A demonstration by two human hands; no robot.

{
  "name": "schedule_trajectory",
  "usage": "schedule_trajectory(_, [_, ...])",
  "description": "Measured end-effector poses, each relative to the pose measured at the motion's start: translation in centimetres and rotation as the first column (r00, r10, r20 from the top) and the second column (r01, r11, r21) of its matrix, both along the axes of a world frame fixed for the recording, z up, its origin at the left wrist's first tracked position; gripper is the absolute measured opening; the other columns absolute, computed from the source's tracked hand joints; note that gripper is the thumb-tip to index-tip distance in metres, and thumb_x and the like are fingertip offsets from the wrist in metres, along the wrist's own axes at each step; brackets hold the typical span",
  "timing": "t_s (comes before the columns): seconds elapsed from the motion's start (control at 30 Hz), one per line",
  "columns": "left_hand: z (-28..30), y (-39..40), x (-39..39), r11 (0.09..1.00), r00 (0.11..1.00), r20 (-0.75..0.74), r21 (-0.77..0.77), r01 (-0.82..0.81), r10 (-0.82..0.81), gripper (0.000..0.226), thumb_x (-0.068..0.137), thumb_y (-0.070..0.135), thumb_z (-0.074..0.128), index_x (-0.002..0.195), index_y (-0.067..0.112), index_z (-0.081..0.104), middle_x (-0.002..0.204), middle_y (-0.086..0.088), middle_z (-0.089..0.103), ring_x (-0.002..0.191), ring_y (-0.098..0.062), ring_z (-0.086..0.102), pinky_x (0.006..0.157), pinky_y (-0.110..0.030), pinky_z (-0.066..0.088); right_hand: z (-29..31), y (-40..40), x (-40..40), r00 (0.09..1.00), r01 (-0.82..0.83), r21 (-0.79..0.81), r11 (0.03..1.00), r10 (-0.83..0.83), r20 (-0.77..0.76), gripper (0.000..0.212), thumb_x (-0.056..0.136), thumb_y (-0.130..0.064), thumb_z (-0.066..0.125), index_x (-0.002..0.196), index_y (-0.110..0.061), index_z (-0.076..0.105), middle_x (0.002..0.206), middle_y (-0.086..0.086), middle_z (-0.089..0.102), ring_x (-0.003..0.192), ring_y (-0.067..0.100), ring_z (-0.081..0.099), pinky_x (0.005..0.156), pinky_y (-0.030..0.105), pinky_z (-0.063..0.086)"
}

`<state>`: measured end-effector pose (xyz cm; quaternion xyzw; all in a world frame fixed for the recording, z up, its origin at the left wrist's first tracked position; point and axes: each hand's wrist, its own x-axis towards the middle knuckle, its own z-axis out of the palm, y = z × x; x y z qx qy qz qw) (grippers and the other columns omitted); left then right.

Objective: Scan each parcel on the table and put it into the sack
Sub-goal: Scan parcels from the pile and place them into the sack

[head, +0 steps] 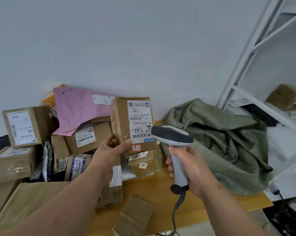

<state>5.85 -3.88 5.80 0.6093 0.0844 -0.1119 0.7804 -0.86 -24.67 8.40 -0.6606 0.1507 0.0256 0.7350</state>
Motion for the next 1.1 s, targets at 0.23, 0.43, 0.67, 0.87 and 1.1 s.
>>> schedule_trajectory(0.23, [-0.1,-0.2,0.3,0.999,0.999,0.026,-0.03,-0.036,0.037,0.074,0.079,0.017,0.076,0.145,0.017,0.043,0.115,-0.003,0.069,0.075,-0.005,0.073,0.054,-0.015,0.054,0.4,0.5,-0.6,0.999,-0.048,-0.081,0.996,0.047,-0.01,0.015,0.096,-0.02,0.061,0.1,-0.005,0.063,0.069,0.005,0.062,0.059,0.018,0.055,0.054,0.03,0.048])
schedule_trajectory(0.43, [-0.6,0.1,0.6,0.998,0.997,0.035,-0.015,-0.063,0.063,0.07,0.081,0.016,0.075,0.144,0.017,0.044,0.116,-0.003,0.069,0.075,-0.005,0.073,0.053,-0.014,0.053,0.4,0.7,-0.8,0.999,-0.05,-0.119,0.992,0.048,-0.025,0.013,0.095,-0.02,0.062,0.094,-0.007,0.063,0.068,0.005,0.062,0.059,0.018,0.055,0.055,0.03,0.048])
schedule_trajectory(0.67, [-0.9,0.3,0.9,0.997,0.996,0.048,0.002,-0.08,0.08,0.074,0.081,0.017,0.076,0.146,0.019,0.042,0.119,-0.003,0.067,0.075,-0.003,0.073,0.052,-0.013,0.052,0.3,0.9,-0.9,0.998,-0.056,-0.117,0.992,0.053,-0.034,0.014,0.095,-0.021,0.061,0.097,-0.007,0.063,0.069,0.005,0.063,0.059,0.017,0.055,0.054,0.03,0.048])
schedule_trajectory(0.87, [-1.2,0.1,1.4,0.998,0.997,0.046,0.005,-0.058,0.057,0.069,0.083,0.012,0.074,0.145,0.017,0.043,0.111,0.0,0.067,0.068,0.0,0.071,0.049,-0.01,0.05,0.3,1.0,-0.9,0.998,-0.055,-0.112,0.992,0.052,-0.03,0.016,0.095,-0.022,0.061,0.102,-0.008,0.064,0.068,0.004,0.063,0.059,0.017,0.056,0.055,0.031,0.047])
schedule_trajectory(1.1, [-1.5,-0.2,1.8,0.999,0.998,0.038,0.012,-0.046,0.046,0.067,0.083,0.013,0.075,0.143,0.017,0.044,0.109,0.001,0.067,0.066,0.001,0.071,0.048,-0.01,0.049,0.1,0.5,-0.8,0.998,-0.057,-0.094,0.994,0.055,-0.031,0.013,0.095,-0.021,0.061,0.098,-0.008,0.062,0.067,0.005,0.063,0.058,0.016,0.055,0.053,0.03,0.047])
